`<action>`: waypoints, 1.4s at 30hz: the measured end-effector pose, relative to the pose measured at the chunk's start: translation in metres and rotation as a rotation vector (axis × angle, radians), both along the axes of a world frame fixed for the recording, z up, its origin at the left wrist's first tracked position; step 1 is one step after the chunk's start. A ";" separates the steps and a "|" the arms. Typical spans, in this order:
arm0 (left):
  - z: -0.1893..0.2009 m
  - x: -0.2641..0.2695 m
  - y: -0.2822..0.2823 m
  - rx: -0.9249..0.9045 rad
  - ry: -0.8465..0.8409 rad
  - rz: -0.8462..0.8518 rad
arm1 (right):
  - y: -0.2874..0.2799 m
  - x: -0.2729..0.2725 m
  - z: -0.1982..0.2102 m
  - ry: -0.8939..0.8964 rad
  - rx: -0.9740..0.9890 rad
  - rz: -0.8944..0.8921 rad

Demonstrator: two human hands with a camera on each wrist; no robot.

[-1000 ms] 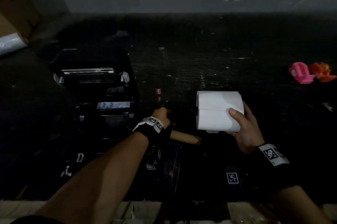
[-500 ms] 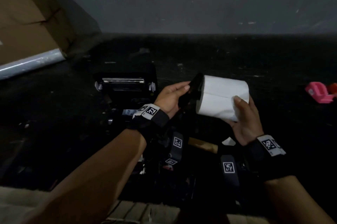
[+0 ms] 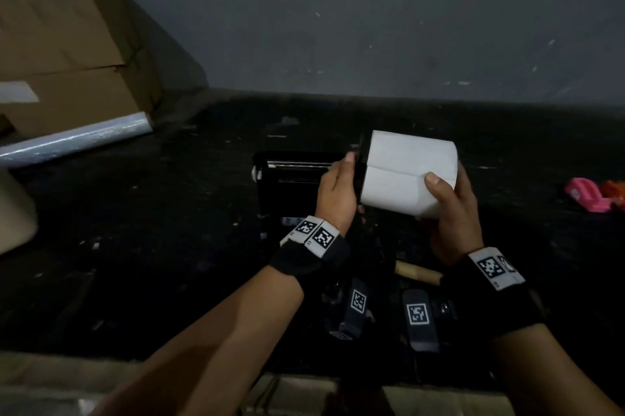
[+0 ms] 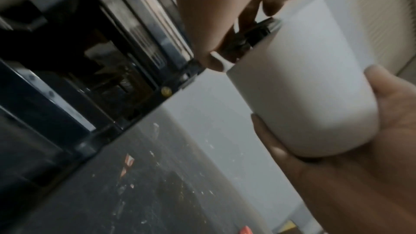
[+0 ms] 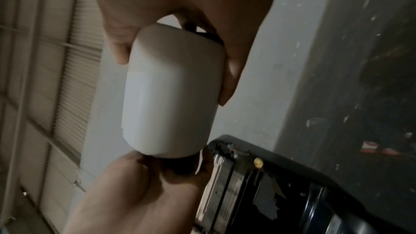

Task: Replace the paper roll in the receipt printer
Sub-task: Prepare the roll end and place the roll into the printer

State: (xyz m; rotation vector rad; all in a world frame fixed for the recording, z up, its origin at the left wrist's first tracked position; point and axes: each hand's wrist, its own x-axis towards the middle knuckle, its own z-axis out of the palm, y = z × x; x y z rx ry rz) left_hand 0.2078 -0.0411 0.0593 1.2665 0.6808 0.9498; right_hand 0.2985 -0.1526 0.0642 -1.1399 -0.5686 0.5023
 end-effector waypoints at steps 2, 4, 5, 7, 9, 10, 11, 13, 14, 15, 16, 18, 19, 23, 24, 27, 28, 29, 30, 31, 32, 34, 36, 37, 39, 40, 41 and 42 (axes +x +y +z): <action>0.005 -0.016 0.004 0.118 0.065 -0.017 | 0.003 -0.016 0.005 -0.051 -0.002 -0.016; 0.010 -0.034 0.013 0.198 0.143 -0.036 | 0.005 -0.031 0.008 -0.095 -0.007 -0.030; 0.011 -0.042 0.019 0.214 0.170 -0.072 | 0.006 -0.038 0.009 -0.103 -0.009 -0.036; 0.012 -0.060 0.032 0.183 0.161 -0.180 | 0.008 -0.051 0.011 -0.109 -0.011 -0.044; 0.015 -0.079 0.039 0.136 0.144 -0.248 | 0.012 -0.067 0.012 -0.127 -0.016 -0.051; 0.018 -0.088 0.042 0.155 0.154 -0.249 | 0.014 -0.076 0.012 -0.137 -0.019 -0.059; 0.020 -0.095 0.045 0.189 0.166 -0.239 | 0.017 -0.084 0.013 -0.143 -0.018 -0.067; 0.022 -0.110 0.049 0.229 0.189 -0.236 | 0.024 -0.100 0.013 -0.131 -0.010 -0.067; 0.021 -0.117 0.052 0.243 0.195 -0.236 | 0.027 -0.107 0.014 -0.124 -0.006 -0.061; 0.020 -0.124 0.055 0.259 0.206 -0.235 | 0.031 -0.113 0.014 -0.123 -0.004 -0.057; 0.018 -0.130 0.057 0.270 0.224 -0.233 | 0.034 -0.119 0.014 -0.128 -0.008 -0.055; 0.016 -0.142 0.065 0.278 0.243 -0.223 | 0.039 -0.129 0.013 -0.139 -0.015 -0.054; 0.017 -0.148 0.067 0.284 0.237 -0.216 | 0.042 -0.134 0.013 -0.143 -0.015 -0.051; 0.021 -0.166 0.077 0.281 0.210 -0.218 | 0.049 -0.146 0.010 -0.151 -0.002 -0.035; 0.021 -0.169 0.078 0.243 0.189 -0.233 | 0.050 -0.149 0.010 -0.150 -0.002 -0.029; 0.021 -0.176 0.076 0.100 0.096 -0.291 | 0.054 -0.154 0.012 -0.163 -0.002 -0.019; 0.022 -0.179 0.075 0.050 0.057 -0.304 | 0.055 -0.155 0.012 -0.166 -0.002 -0.024; 0.026 -0.183 0.074 -0.018 0.022 -0.316 | 0.055 -0.155 0.011 -0.172 -0.001 -0.027; 0.031 -0.186 0.074 -0.100 -0.001 -0.332 | 0.055 -0.155 0.011 -0.177 0.000 -0.028; 0.037 -0.189 0.076 -0.183 -0.010 -0.349 | 0.056 -0.156 0.011 -0.183 0.003 -0.023; 0.042 -0.192 0.080 -0.244 0.000 -0.361 | 0.056 -0.156 0.010 -0.189 0.006 -0.014; 0.049 -0.196 0.085 -0.266 0.070 -0.375 | 0.058 -0.157 0.008 -0.199 -0.021 0.003; 0.047 -0.197 0.084 -0.194 0.160 -0.394 | 0.060 -0.159 0.004 -0.218 -0.080 0.021; 0.044 -0.197 0.082 -0.154 0.191 -0.408 | 0.061 -0.159 0.001 -0.229 -0.109 0.032; 0.032 -0.199 0.080 -0.127 0.213 -0.431 | 0.061 -0.160 -0.005 -0.226 -0.158 0.058; 0.025 -0.201 0.081 -0.130 0.212 -0.439 | 0.061 -0.160 -0.007 -0.214 -0.175 0.073; 0.017 -0.203 0.083 -0.138 0.209 -0.454 | 0.060 -0.160 -0.010 -0.200 -0.191 0.092; 0.009 -0.204 0.084 -0.145 0.211 -0.473 | 0.059 -0.159 -0.013 -0.192 -0.213 0.112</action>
